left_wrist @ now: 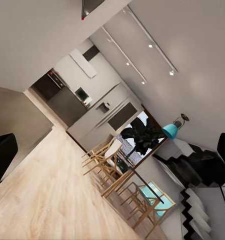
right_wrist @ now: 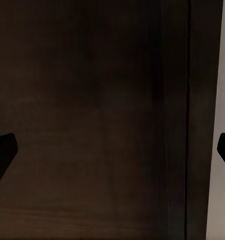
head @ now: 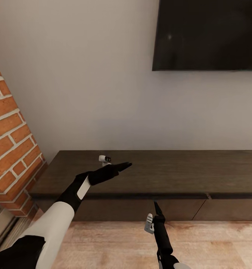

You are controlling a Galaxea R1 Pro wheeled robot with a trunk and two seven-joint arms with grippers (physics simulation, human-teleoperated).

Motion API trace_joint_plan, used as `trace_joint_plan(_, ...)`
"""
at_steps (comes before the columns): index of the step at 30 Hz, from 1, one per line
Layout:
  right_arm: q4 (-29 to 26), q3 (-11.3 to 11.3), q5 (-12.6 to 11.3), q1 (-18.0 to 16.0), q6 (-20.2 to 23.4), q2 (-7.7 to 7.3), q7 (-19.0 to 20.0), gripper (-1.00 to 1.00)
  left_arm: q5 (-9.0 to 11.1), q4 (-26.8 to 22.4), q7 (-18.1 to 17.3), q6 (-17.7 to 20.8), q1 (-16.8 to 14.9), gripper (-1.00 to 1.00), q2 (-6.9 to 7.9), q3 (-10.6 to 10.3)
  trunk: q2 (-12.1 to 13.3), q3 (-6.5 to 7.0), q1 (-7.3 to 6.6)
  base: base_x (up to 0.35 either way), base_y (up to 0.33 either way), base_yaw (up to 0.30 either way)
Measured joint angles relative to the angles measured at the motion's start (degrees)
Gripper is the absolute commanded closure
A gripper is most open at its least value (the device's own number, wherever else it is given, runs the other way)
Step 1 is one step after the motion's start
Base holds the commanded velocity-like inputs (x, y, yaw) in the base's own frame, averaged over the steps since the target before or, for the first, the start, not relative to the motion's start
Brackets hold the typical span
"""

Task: Place each of the two pumpkins and all three candles from the living room inside a cabinet in the living room (use any cabinet), then make sure every cabinet is closed, and position the cauldron so it is next to a table in the living room.

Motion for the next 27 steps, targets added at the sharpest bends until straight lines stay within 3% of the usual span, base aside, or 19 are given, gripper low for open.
trace_joint_plan(14, 0.1, -0.1, 0.0, 0.0, 0.6, 0.04, -0.1, -1.0, 0.0, 0.1, 0.0, 0.0, 0.0, -1.0, 0.0, 0.0, 0.0, 0.0, 0.0, 0.019, 0.0, 0.0)
trace_joint_plan(19, 0.0, -0.1, 0.0, 0.0, 5.0, 0.07, -0.1, -1.0, 0.0, 0.1, 0.1, -0.1, 0.0, -1.0, -0.02, 0.0, 0.0, 0.0, 0.0, 0.136, 0.0, 0.0)
trace_joint_plan(27, 0.1, 0.0, 0.0, 0.0, 6.2, 0.15, -0.1, -1.0, 0.0, 0.1, 0.1, -0.1, 0.0, -1.0, -0.02, 0.0, 0.0, 0.0, 0.0, 0.016, 0.0, 0.0)
